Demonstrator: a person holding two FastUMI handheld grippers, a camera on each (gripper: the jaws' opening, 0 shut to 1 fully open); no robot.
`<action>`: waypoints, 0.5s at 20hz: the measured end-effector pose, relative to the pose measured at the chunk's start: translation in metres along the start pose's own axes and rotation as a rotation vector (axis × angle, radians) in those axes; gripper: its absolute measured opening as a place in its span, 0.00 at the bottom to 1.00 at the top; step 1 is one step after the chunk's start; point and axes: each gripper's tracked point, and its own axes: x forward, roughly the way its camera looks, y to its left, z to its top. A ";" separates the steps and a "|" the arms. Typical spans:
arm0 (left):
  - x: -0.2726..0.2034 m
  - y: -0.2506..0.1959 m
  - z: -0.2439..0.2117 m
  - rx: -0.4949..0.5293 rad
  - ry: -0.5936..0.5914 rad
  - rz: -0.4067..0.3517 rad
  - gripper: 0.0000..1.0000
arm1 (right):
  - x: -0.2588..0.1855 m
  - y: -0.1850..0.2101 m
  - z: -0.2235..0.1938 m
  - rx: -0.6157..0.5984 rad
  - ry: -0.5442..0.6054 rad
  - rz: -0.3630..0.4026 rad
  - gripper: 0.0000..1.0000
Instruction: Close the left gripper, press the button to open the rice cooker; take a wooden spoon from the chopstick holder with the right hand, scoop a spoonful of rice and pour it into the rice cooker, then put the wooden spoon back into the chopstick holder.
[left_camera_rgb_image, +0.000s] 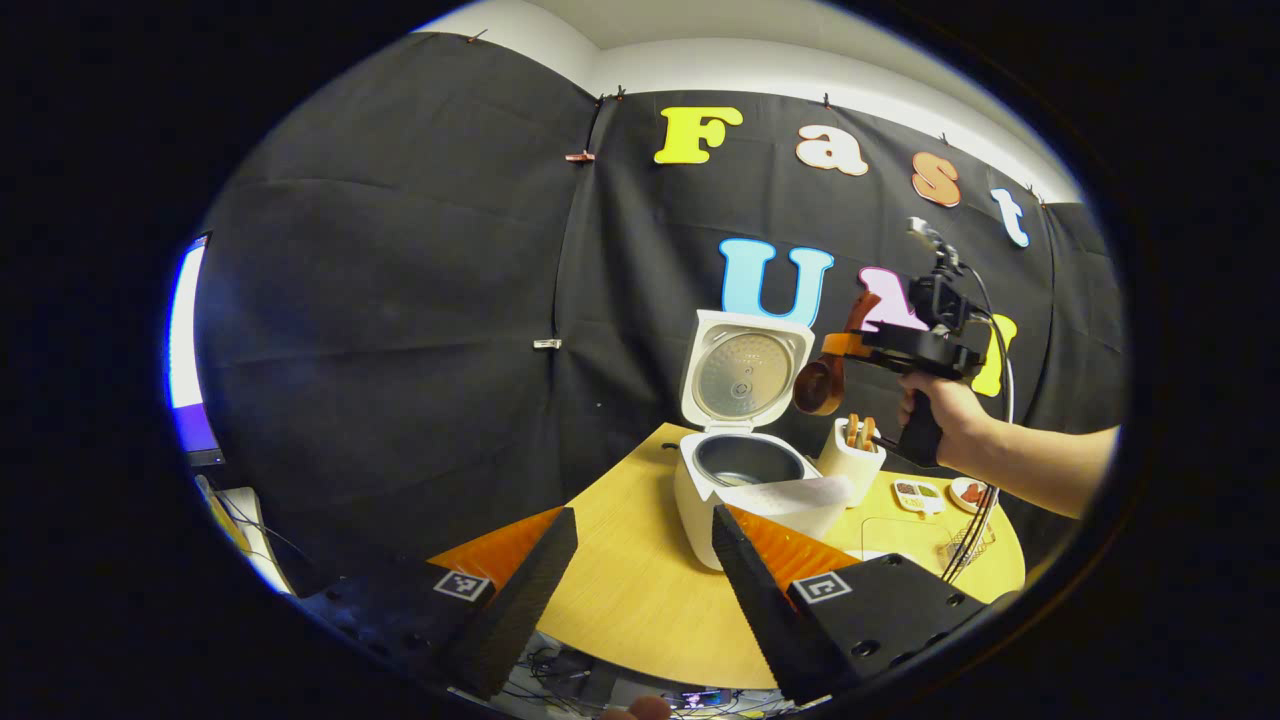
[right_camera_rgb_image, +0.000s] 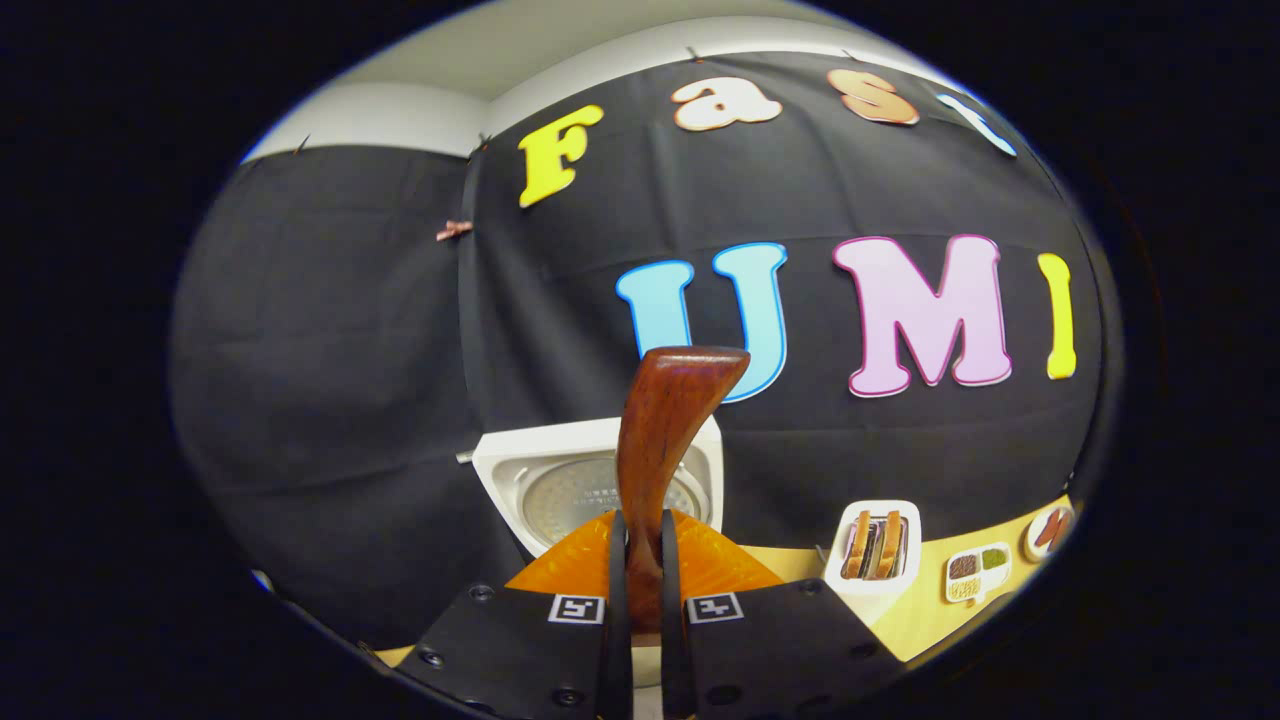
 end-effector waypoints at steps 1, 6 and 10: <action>-0.001 -0.004 0.003 0.000 -0.003 -0.009 0.94 | -0.017 -0.008 0.012 0.008 -0.023 0.001 0.15; 0.002 -0.023 0.006 0.008 -0.004 -0.045 0.94 | -0.106 -0.055 0.071 -0.055 -0.144 -0.042 0.15; 0.005 -0.045 0.018 0.011 -0.027 -0.075 0.94 | -0.156 -0.126 0.091 -0.109 -0.185 -0.132 0.15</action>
